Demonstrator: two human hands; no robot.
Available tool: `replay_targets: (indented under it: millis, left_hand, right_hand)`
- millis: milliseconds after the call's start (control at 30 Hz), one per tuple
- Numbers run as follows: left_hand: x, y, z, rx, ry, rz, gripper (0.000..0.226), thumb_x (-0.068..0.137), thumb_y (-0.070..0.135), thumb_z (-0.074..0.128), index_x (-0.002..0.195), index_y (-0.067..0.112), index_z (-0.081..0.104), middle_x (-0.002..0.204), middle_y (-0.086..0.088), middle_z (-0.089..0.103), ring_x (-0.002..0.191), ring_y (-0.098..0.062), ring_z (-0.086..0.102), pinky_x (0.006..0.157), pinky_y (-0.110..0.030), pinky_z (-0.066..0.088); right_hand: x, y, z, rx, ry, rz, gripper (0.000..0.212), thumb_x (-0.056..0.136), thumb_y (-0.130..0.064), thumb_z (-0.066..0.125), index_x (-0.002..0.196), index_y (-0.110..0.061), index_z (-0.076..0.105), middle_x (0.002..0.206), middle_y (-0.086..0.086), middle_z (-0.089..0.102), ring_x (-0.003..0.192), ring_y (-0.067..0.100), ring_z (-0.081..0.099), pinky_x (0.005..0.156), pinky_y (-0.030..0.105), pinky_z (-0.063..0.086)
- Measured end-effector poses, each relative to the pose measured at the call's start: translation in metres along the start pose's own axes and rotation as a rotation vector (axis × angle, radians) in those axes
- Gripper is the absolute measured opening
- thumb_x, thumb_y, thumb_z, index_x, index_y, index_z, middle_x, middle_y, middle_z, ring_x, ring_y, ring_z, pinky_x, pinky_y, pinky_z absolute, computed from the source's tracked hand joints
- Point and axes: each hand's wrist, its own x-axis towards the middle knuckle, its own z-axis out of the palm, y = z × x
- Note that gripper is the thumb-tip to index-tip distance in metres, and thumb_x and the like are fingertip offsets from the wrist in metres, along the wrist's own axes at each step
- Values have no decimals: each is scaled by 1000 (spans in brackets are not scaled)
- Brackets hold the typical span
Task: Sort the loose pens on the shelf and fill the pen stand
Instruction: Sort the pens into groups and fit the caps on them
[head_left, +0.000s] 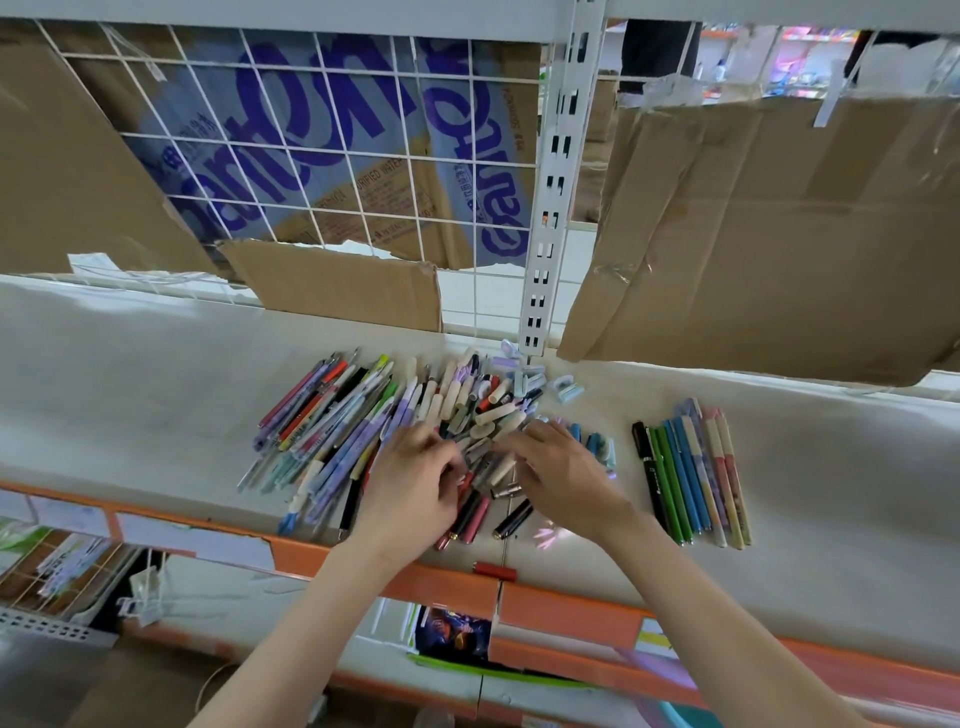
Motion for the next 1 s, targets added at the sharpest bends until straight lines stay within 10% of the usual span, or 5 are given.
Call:
replay_targets:
  millis: [567, 1000]
  left_hand:
    - [31, 35, 27, 308, -79, -3, 57, 90, 54, 24, 109, 14, 60, 112, -6, 50, 102, -23, 50, 89, -33, 37]
    - [38, 42, 21, 246, -104, -41, 48, 93, 52, 36, 106, 12, 60, 113, -5, 50, 105, -22, 49, 91, -33, 37]
  right_hand:
    - [-2, 19, -17, 13, 306, 317, 10, 85, 0, 56, 79, -2, 65, 81, 7, 62, 77, 24, 57, 58, 19, 36]
    - [4, 24, -29, -95, 77, 458, 21, 90, -32, 57, 88, -11, 60, 93, 2, 51, 99, 23, 51, 73, 26, 34]
